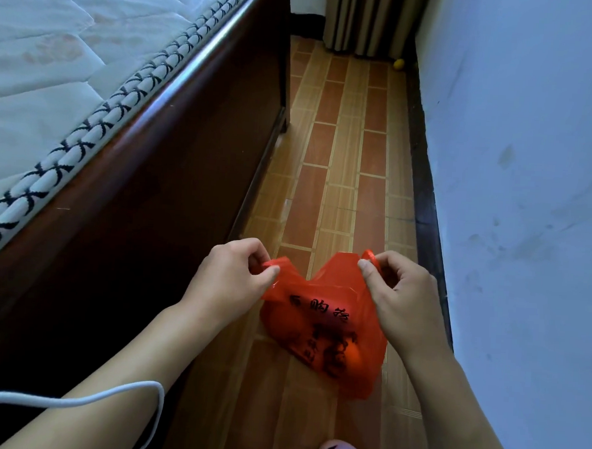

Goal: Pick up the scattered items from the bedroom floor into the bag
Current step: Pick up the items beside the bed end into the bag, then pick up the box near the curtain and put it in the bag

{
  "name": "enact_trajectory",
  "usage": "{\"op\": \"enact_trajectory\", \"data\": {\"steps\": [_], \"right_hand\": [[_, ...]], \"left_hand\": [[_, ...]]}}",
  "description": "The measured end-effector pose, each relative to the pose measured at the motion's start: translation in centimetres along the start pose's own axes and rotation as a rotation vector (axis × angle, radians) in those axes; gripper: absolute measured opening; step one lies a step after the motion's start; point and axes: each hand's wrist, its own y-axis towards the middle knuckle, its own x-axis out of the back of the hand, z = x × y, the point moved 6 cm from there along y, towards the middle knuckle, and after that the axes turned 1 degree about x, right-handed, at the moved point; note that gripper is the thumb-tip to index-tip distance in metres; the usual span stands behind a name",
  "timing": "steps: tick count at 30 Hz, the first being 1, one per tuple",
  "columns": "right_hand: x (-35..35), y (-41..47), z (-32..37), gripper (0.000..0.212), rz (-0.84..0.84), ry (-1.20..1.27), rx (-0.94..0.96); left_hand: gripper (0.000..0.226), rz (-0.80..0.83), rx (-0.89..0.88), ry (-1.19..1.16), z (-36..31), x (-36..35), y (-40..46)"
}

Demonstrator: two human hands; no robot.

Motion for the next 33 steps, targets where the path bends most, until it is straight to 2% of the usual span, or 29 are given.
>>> {"op": "enact_trajectory", "data": {"steps": [3, 5, 7, 9, 12, 16, 18, 20, 24, 33], "right_hand": [[1.1, 0.0, 1.5, 0.016, -0.016, 0.066, 0.006], [2.6, -0.3, 3.5, 0.013, -0.084, 0.158, 0.071], [3.7, -0.7, 5.2, 0.010, -0.172, 0.225, 0.137], [3.5, -0.3, 5.3, 0.012, -0.194, 0.244, 0.125], [2.6, 0.3, 4.1, 0.020, -0.154, 0.204, 0.066], [3.7, -0.2, 3.7, 0.021, -0.268, 0.260, 0.060], [3.2, 0.0, 3.2, 0.019, -0.182, 0.218, 0.033], [2.6, 0.2, 2.6, 0.019, -0.123, 0.131, 0.020], [2.6, 0.4, 1.9, 0.016, -0.149, 0.026, 0.029], [2.1, 1.7, 2.6, 0.017, -0.097, -0.030, -0.005]], "left_hand": [[0.016, 0.038, 0.038, 0.018, 0.2, 0.2, 0.8], [0.022, -0.054, -0.012, -0.177, -1.3, 1.5, 1.4], [0.028, -0.212, -0.088, -0.454, -3.4, 3.9, 1.8], [0.030, -0.273, -0.135, -0.569, -5.2, 5.4, 1.9], [0.032, -0.194, -0.108, -0.506, -5.1, 4.7, 1.6], [0.029, -0.296, -0.172, -0.543, -5.5, 5.5, 0.6], [0.028, -0.253, -0.188, -0.493, -5.9, 5.4, 0.7], [0.029, -0.184, -0.132, -0.399, -5.0, 4.6, 0.6], [0.028, -0.181, -0.036, -0.308, -2.5, 4.0, 1.0], [0.026, -0.156, -0.027, -0.237, -2.7, 3.4, 3.0]]}}
